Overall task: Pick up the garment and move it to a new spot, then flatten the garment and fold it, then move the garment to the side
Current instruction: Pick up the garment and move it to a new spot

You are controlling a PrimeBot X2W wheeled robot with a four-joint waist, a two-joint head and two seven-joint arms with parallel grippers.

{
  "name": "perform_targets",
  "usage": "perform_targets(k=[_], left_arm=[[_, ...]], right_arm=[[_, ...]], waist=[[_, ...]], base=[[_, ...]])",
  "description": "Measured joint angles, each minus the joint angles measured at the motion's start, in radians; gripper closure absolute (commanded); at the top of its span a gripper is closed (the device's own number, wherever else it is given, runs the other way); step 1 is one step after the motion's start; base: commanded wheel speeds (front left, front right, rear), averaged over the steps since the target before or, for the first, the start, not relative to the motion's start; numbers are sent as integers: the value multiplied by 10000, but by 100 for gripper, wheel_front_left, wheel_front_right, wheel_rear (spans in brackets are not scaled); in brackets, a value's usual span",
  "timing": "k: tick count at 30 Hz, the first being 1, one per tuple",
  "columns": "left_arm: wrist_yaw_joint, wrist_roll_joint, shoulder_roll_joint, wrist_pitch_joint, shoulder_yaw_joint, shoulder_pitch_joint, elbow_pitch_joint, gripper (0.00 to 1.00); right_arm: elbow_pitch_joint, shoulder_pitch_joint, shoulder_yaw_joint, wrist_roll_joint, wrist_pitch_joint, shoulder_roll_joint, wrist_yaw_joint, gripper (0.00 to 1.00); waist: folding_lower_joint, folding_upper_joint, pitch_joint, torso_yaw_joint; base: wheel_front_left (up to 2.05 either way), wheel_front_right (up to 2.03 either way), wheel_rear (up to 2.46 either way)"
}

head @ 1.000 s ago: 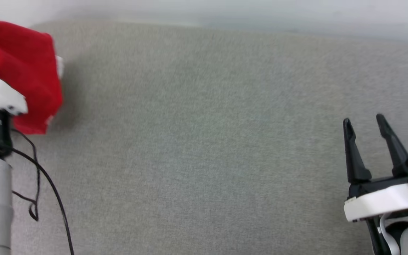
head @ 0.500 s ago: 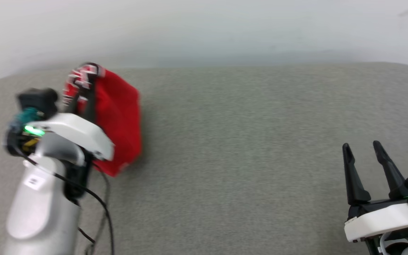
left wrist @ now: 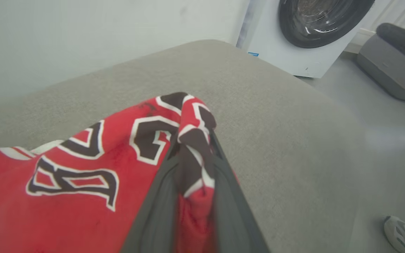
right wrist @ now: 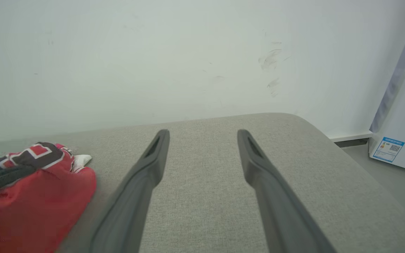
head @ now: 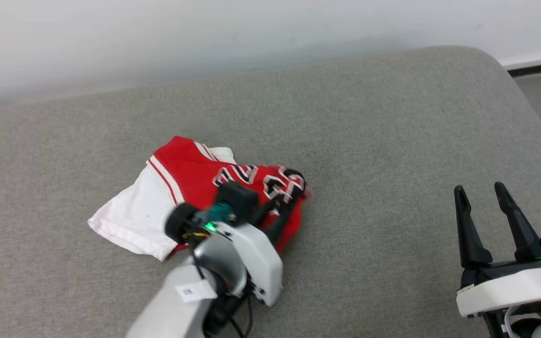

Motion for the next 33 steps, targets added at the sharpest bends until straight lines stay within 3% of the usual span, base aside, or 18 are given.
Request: perform_targets(k=[8,11,17,18,19,23,28,33], left_arm=[[-56,-531,-428,29,-3095,-16,470,100],[-56,-836,-330,-140,-4169,-131,660,100],[-58,-1312,-293,-685,-4974,-347,1335,100],[-56,-1313,-316,-800,-5014,-404,1419,61],[-58,-1312,-357,-1011,-5026,-435,1465,0],[-31,-1120,-502,-2069,-4959,-554,1530,0],[464,-761,-598,-3499,-4612,-572,1476,0],[1152,-719,-568,-4194,-3933,-487,1710,0]], right_arm=[[121,-323,105,25,-180,4,0,0],[201,-342,113,23,-242,4,0,0],[309,-454,100,-36,-240,4,0,0],[320,-451,94,-73,-234,4,0,0],[324,-451,88,-105,-221,4,0,0],[347,-384,82,-209,-81,4,0,0],[305,-85,48,-366,119,4,0,0],[230,213,-73,-428,313,8,0,0]], waist=[[1,0,736,-83],[1,-1,859,10],[2,0,774,263],[2,0,715,314],[1,0,650,364],[1,0,314,590],[1,0,-137,944],[1,0,-629,1322]], base=[[0,0,0],[0,0,0],[0,0,0],[0,0,0],[0,0,0],[0,0,0],[0,0,0],[0,0,0]])
